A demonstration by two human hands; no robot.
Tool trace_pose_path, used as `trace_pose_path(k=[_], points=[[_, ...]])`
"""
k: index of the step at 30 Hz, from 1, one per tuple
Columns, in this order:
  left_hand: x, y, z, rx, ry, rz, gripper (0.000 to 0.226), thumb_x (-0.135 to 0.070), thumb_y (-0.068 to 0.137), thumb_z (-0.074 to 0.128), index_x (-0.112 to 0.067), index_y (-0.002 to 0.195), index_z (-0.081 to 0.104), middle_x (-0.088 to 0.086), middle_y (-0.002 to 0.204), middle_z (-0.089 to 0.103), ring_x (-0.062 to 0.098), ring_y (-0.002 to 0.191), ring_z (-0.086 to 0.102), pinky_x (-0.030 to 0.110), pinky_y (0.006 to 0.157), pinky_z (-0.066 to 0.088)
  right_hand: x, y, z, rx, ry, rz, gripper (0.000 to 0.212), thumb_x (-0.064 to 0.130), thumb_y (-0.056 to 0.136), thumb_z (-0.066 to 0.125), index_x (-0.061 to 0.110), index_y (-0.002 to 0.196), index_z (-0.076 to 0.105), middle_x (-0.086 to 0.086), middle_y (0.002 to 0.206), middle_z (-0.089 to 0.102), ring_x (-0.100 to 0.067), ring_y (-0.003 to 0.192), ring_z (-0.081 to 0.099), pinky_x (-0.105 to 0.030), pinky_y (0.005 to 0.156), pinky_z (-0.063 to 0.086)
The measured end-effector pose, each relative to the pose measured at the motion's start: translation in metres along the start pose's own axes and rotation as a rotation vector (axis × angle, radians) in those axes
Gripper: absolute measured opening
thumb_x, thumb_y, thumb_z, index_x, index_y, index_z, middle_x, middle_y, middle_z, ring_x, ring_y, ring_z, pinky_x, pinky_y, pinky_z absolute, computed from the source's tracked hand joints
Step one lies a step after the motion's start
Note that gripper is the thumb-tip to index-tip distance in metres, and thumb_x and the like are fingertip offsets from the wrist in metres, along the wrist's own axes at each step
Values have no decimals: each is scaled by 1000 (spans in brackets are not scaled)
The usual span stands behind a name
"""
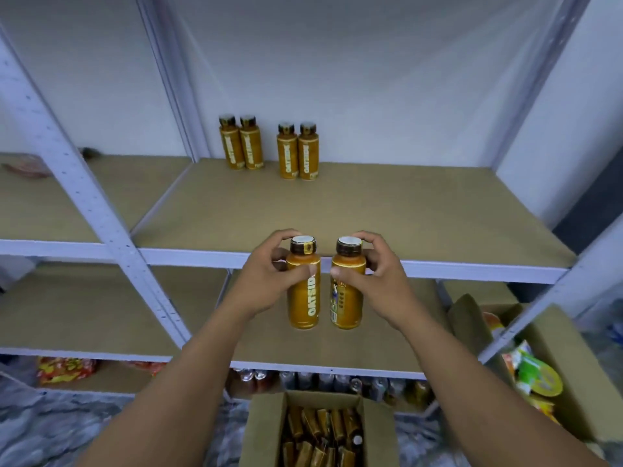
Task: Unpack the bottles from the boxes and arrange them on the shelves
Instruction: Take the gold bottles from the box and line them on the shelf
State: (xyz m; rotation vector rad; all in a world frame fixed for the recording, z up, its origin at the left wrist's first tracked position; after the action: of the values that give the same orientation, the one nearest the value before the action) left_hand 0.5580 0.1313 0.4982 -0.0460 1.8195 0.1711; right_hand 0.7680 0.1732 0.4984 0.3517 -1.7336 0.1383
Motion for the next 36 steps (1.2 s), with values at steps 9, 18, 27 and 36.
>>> trace_pose_path(k=[9,18,27,36], points=[[-61,62,-45,33,52,178,53,-27,82,84,-50,121,56,-8,108,71,15,103,68,36,89,59,75,49,6,-137,-61,-134,61,29,77,88,41,125,52,12,111,73,-5,101,66,-27,88,54],[-85,124,-43,103,91,261,54,-24,82,84,-45,122,54,-10,115,69,9,109,65,27,87,55,85,99,-8,-255,-80,-134,63,33,79,86,42,128,47,9,119,70,-13,113,62,-31,92,51],[-87,205,5,85,140,215,63,-27,86,81,-36,138,47,-15,120,61,0,109,57,12,76,44,62,179,-72,-196,-124,-139,59,32,80,84,44,123,46,8,114,72,-19,111,64,-40,97,54],[-79,261,48,-20,167,137,56,-25,88,79,-36,131,46,-7,125,67,-1,110,62,26,91,52,42,254,-122,-35,-160,-149,56,27,81,84,42,120,47,10,106,73,-13,106,65,-37,93,53]])
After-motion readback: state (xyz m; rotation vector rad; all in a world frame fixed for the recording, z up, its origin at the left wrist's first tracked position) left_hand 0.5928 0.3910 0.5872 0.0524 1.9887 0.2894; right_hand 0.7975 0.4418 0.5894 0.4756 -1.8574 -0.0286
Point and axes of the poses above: each hand's wrist, its own y-axis towards the middle knuckle, its own z-axis out of the palm, x = y × z, the point moved 5 cm from there along y, towards the middle knuckle
